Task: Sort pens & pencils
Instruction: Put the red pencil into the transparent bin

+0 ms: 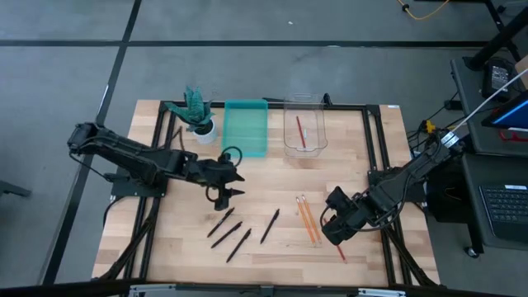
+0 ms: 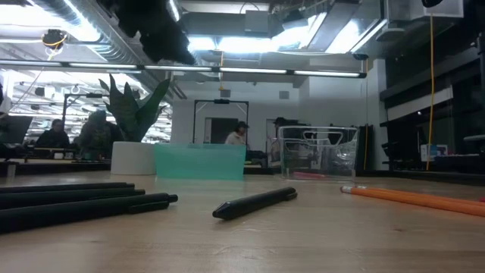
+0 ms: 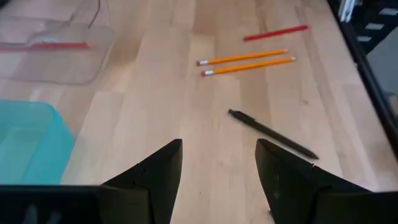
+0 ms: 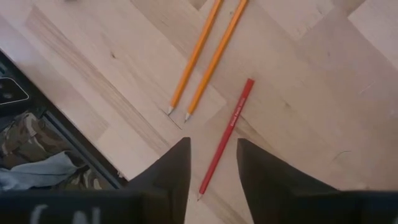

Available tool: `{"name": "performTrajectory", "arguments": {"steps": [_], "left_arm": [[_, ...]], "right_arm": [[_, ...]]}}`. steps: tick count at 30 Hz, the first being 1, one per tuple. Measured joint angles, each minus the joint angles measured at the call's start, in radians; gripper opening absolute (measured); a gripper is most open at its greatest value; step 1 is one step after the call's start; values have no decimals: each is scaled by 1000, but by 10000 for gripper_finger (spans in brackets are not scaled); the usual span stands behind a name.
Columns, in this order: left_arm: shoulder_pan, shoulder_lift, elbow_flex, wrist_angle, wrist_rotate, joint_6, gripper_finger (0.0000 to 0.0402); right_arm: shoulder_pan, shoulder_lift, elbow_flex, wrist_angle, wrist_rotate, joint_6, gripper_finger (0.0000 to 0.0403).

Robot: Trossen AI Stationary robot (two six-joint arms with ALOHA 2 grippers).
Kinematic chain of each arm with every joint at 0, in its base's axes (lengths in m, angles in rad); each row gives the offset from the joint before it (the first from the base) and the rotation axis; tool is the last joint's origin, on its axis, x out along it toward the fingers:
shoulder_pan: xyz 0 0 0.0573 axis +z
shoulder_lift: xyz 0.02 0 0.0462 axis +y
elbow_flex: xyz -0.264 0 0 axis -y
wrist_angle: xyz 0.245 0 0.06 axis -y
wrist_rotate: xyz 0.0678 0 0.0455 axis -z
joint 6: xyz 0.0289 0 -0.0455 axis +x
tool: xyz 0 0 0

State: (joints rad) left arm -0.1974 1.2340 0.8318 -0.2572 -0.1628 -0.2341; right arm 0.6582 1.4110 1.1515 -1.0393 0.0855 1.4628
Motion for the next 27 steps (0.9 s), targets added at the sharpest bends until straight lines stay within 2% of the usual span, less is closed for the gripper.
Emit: {"name": "performTrajectory", "arguments": {"steps": [5, 9, 18, 27], "left_arm": [[2, 24, 0, 4, 0, 0, 198], [3, 24, 0, 9, -7, 0, 198], [3, 23, 0, 19, -8, 0, 198], [3, 23, 0, 19, -8, 7, 198]], "right_arm": [[0, 43, 0, -1, -5, 8, 165], [0, 109, 0, 0, -27, 75, 172], [-11, 281, 0, 14, -191, 130, 173], [-13, 345, 0, 140, -149, 146, 173]]}}
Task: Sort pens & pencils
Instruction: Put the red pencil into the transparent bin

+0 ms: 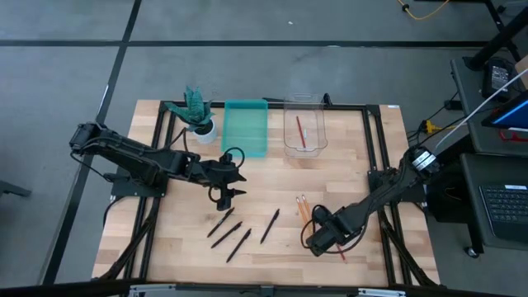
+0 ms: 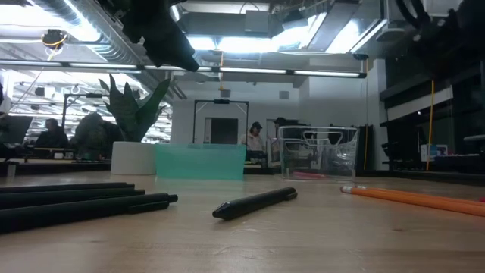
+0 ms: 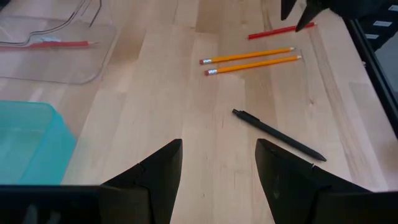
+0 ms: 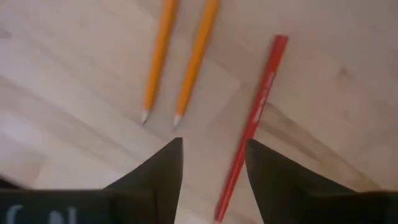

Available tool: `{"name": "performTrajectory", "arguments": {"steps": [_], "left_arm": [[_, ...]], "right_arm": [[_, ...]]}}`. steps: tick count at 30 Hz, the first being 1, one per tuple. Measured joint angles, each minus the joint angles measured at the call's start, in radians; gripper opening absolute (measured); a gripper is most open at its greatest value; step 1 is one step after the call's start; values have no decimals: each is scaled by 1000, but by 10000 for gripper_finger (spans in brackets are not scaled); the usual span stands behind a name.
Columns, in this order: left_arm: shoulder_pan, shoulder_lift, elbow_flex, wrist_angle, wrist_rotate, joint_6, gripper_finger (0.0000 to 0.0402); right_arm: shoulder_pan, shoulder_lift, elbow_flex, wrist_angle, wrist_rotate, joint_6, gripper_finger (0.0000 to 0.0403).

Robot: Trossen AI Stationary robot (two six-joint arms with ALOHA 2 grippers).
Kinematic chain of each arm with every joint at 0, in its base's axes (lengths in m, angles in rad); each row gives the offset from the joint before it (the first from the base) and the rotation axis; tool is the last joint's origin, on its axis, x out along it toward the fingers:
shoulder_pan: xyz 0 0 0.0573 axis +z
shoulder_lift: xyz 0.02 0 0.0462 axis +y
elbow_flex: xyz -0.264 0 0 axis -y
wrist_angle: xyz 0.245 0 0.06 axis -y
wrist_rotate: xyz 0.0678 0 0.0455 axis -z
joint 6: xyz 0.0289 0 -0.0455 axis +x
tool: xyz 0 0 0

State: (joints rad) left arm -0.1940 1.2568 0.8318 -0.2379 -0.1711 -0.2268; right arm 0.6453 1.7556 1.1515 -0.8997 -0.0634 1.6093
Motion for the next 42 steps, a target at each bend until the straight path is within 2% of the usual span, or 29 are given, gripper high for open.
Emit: {"name": "performTrajectory", "arguments": {"steps": [6, 19, 24, 28, 42], "left_arm": [[0, 0, 0, 0, 0, 1, 198], [0, 0, 0, 0, -3, 1, 198], [0, 0, 0, 0, -3, 1, 198], [0, 0, 0, 0, -3, 1, 198], [0, 0, 0, 0, -3, 1, 198]], "right_arm": [[19, 37, -1, -58, -16, 41, 173], [73, 30, -153, 156, -39, 148, 173], [77, 31, -159, 166, -38, 172, 162], [77, 32, -158, 165, -37, 175, 139], [78, 34, -159, 159, -15, 166, 13]]}}
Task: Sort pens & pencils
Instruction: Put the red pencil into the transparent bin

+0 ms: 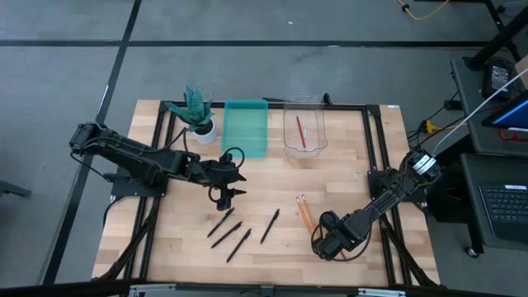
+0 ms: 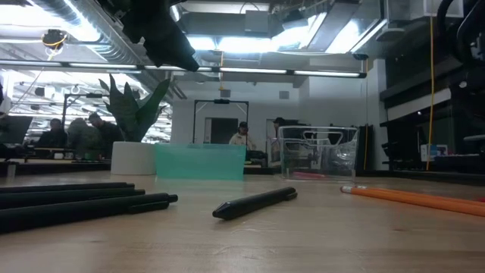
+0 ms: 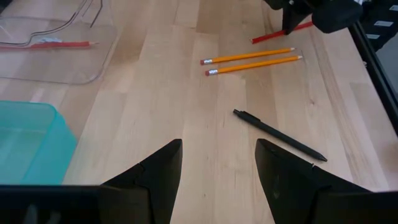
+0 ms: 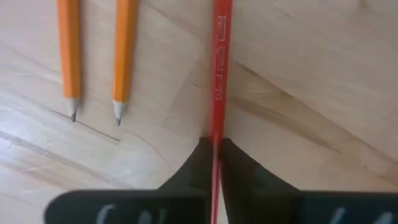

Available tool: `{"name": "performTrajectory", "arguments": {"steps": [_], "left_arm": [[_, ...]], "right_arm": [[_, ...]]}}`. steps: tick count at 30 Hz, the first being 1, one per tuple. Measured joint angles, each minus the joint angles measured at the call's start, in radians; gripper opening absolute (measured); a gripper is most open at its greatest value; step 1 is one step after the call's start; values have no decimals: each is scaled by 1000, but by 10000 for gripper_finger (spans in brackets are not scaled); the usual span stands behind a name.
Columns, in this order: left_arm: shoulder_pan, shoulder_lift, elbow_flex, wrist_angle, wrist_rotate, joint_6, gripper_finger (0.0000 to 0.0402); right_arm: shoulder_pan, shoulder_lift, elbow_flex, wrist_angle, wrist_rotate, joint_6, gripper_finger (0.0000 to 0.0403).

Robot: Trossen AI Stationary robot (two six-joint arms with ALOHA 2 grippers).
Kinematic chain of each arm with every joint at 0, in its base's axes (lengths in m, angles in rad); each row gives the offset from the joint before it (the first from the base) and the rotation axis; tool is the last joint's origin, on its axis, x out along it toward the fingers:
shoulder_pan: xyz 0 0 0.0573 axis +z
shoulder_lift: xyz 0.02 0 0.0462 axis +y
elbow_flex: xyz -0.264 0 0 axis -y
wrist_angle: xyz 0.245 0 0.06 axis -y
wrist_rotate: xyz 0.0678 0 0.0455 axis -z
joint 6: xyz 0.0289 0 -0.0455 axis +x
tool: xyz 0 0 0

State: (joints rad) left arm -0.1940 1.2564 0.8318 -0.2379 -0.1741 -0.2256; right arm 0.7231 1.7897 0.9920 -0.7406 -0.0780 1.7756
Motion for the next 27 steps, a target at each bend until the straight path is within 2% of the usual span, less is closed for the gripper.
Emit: {"name": "performTrajectory", "arguments": {"steps": [9, 17, 22, 27], "left_arm": [[0, 0, 0, 0, -2, 0, 198], [0, 0, 0, 0, -44, 14, 198], [0, 0, 0, 1, -50, 27, 198], [0, 0, 0, 1, -51, 27, 198]], "right_arm": [[0, -12, 13, -19, 3, -15, 9], [-1, -118, 51, -113, 77, -30, 0], [-1, -245, 51, -132, 179, -33, 0], [-6, -375, 51, -170, 326, -82, 0]]}}
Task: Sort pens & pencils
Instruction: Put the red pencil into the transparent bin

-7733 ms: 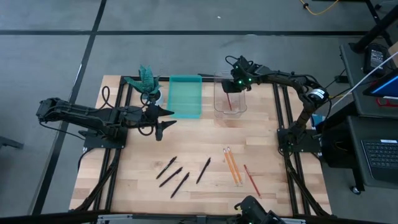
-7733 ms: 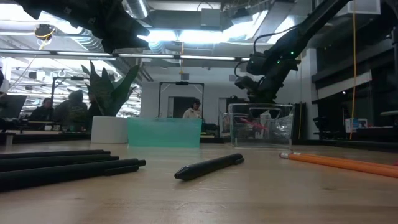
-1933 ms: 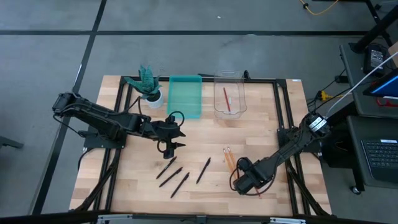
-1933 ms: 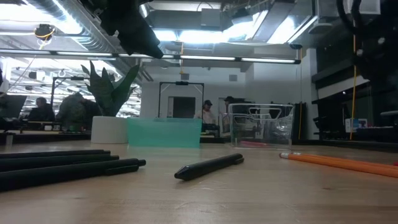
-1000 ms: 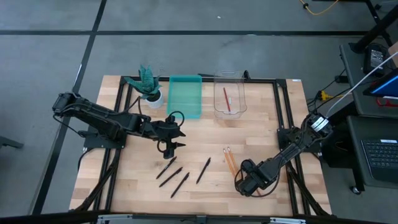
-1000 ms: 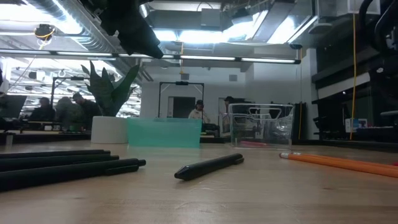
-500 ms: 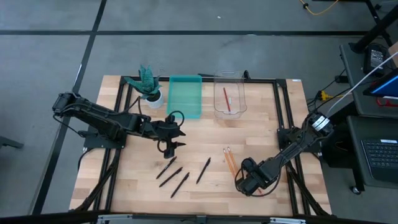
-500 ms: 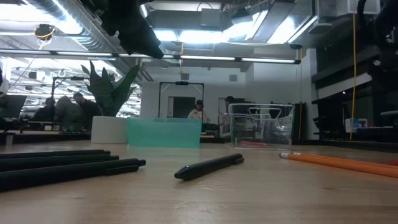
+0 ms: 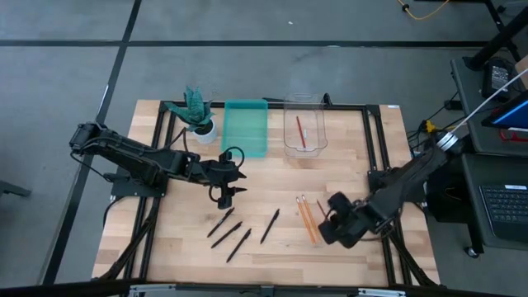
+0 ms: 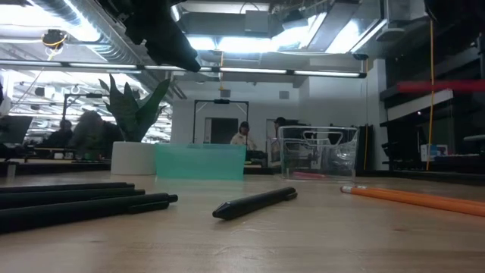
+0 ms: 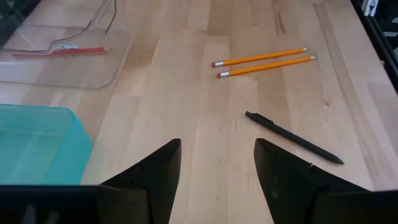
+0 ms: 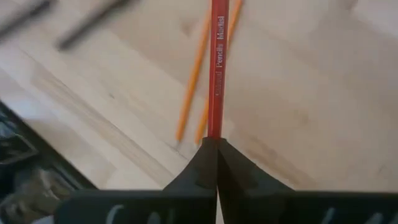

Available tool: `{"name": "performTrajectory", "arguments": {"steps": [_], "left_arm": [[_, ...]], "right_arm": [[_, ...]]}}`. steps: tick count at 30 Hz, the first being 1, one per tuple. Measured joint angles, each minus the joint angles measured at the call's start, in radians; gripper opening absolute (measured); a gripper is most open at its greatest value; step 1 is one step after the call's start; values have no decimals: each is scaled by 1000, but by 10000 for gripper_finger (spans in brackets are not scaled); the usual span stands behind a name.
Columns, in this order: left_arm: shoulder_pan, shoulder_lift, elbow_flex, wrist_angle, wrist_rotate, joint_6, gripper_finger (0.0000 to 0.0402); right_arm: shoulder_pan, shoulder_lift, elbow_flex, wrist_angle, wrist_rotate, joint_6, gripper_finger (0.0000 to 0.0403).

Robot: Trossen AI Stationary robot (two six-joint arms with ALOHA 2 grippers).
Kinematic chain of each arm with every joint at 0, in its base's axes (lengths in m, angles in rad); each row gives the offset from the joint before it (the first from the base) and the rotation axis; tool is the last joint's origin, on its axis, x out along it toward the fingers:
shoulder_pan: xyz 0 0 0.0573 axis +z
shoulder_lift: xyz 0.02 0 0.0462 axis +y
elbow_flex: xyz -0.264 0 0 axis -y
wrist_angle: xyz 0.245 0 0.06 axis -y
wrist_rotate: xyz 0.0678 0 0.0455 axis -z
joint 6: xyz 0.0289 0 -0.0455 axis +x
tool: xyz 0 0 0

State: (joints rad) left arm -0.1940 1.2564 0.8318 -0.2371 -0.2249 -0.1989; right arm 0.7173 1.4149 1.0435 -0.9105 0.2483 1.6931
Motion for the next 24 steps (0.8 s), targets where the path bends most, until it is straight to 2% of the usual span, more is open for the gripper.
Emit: {"name": "performTrajectory", "arguments": {"steps": [5, 10, 24], "left_arm": [[0, 0, 0, 1, 0, 0, 198], [0, 0, 0, 2, 0, 26, 198], [0, -10, 0, 1, -2, 124, 198]], "right_arm": [[-36, -115, 0, -17, 96, -74, 0], [-125, -206, 1, -18, 127, -201, 0], [-522, -339, 2, 54, 123, -657, 0]]}}
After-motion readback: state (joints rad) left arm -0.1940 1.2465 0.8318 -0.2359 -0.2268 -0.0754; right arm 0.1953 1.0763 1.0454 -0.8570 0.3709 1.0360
